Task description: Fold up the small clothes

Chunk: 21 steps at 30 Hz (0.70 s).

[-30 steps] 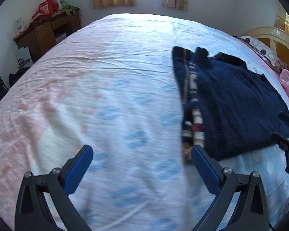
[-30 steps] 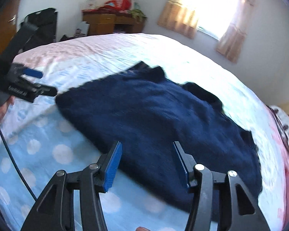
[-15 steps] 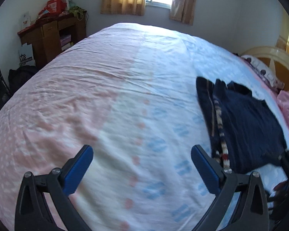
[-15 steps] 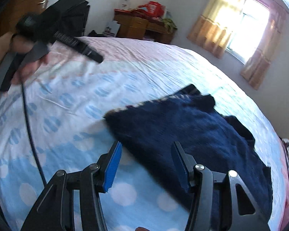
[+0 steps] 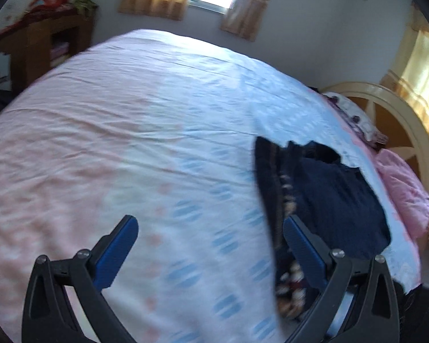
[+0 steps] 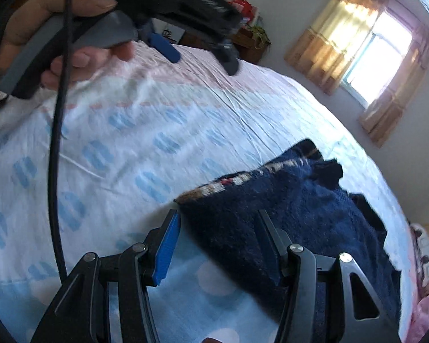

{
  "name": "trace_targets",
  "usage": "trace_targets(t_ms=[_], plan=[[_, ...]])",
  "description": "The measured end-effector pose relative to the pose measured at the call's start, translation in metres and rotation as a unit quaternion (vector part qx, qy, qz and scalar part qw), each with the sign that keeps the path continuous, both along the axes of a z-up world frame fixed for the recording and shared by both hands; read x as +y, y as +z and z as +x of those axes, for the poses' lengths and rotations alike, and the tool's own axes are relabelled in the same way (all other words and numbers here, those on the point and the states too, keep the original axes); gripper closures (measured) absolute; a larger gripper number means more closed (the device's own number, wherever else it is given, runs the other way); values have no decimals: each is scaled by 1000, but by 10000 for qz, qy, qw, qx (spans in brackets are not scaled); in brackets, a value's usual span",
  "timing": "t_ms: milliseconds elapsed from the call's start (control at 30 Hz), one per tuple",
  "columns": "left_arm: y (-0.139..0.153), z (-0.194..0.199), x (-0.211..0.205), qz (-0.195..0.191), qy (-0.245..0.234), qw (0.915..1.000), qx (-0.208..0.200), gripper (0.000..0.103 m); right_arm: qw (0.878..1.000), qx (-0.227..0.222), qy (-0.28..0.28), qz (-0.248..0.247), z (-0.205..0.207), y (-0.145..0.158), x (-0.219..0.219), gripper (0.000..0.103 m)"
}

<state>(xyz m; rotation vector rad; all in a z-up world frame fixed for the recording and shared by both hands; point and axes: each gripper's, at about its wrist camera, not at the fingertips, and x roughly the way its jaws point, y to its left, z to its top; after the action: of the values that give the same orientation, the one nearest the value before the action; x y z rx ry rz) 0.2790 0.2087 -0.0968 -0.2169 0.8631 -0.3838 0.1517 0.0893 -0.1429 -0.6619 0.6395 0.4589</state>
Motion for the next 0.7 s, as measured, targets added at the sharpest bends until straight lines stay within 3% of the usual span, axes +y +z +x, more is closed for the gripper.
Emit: trace_targets(t_ms=[33,133,333,700], plan=[[-1,8,-10,-100,-147,9998,46,0,10000,42,-75,48,3,0,-3,58],[-6,27,-42,-156,-509,9985,83,0,9993,251,-204,212,12,0,-11,66],[-24,65,-88,-3,-991,9949,184,0,9988,301,-271,262,14,-7,-16,66],[-50,103,-131,22,-1228,9917,380,3,9987,285,-281,327,14,-12,-17,66]])
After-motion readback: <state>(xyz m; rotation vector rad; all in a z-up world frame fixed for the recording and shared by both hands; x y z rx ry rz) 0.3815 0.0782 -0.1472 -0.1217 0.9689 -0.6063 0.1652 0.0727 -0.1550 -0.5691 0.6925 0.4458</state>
